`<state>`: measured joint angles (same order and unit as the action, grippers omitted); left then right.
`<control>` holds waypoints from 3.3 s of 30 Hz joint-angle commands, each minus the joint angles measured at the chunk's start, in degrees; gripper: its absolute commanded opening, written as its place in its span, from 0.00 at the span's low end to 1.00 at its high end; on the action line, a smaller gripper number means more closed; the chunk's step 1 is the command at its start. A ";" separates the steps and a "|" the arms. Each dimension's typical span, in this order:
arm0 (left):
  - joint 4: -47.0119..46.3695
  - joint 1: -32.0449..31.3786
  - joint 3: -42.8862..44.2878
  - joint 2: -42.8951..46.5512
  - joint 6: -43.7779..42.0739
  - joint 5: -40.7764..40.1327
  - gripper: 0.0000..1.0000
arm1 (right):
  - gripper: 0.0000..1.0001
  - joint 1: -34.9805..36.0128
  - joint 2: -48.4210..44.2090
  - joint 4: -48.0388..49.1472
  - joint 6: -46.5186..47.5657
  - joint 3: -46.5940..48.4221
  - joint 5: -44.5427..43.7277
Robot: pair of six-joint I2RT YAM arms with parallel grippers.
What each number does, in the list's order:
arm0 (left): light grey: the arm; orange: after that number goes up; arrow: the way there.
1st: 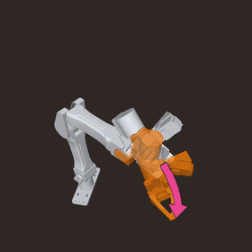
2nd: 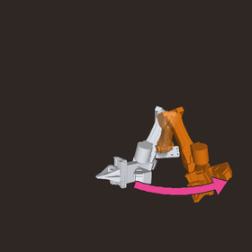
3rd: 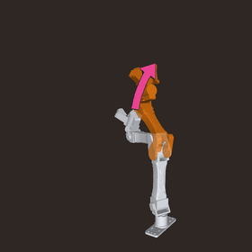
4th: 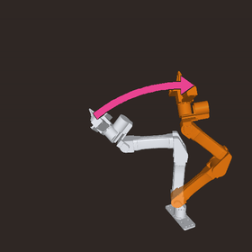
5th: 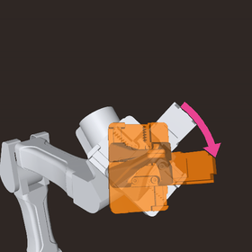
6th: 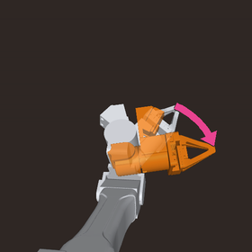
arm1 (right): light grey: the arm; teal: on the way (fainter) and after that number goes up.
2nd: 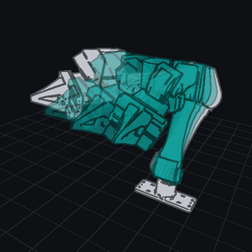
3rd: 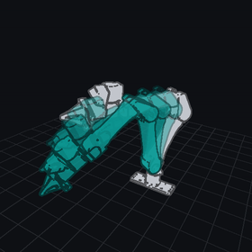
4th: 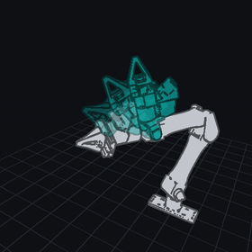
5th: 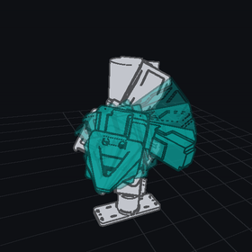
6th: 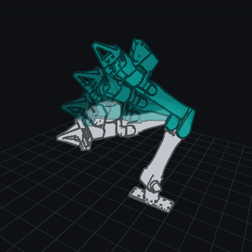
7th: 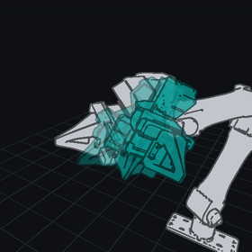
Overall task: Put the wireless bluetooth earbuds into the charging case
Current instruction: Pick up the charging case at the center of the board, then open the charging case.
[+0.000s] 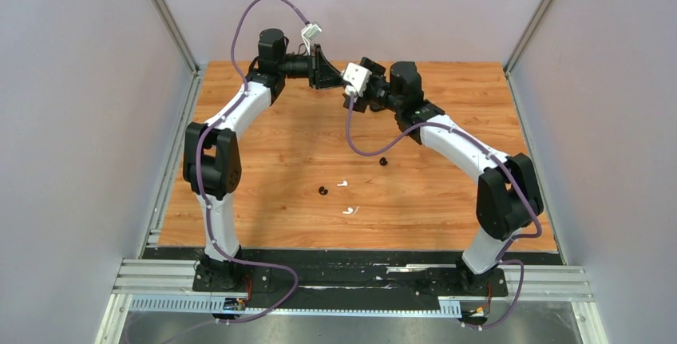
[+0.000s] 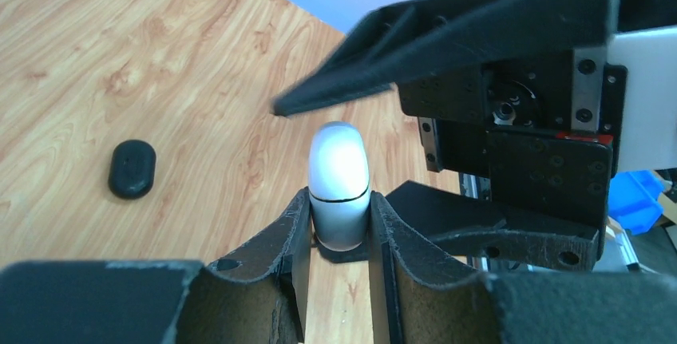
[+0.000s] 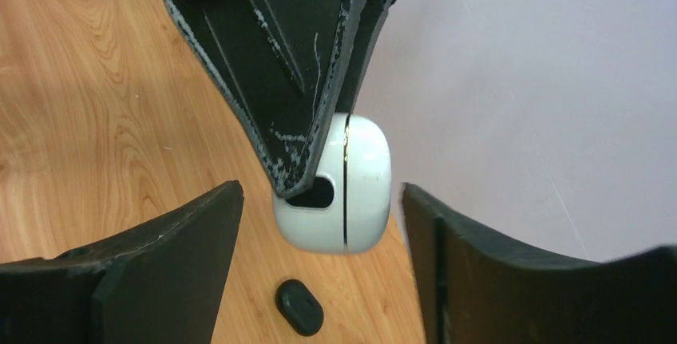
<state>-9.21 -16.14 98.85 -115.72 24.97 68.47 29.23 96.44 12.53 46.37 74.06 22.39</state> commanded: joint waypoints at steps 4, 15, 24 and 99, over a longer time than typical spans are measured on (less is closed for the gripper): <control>1.50 -0.46 -0.36 2.49 -9.52 2.78 0.00 | 0.88 -4.70 3.23 -27.43 -15.32 17.21 9.62; 20.68 -0.54 -6.43 9.21 -47.29 0.00 0.00 | 0.79 -11.85 7.09 -40.33 -19.31 24.44 40.08; 32.57 -2.14 -7.59 13.19 -65.51 -1.89 0.00 | 0.72 -9.98 13.20 -42.26 -17.42 30.03 42.47; 23.96 -2.57 -9.01 10.15 -30.55 -13.91 0.58 | 0.00 -8.04 7.84 -40.57 -1.05 22.92 24.96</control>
<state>11.53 -18.83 87.35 -105.32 -13.13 58.30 20.58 108.84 -27.11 36.18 98.50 49.21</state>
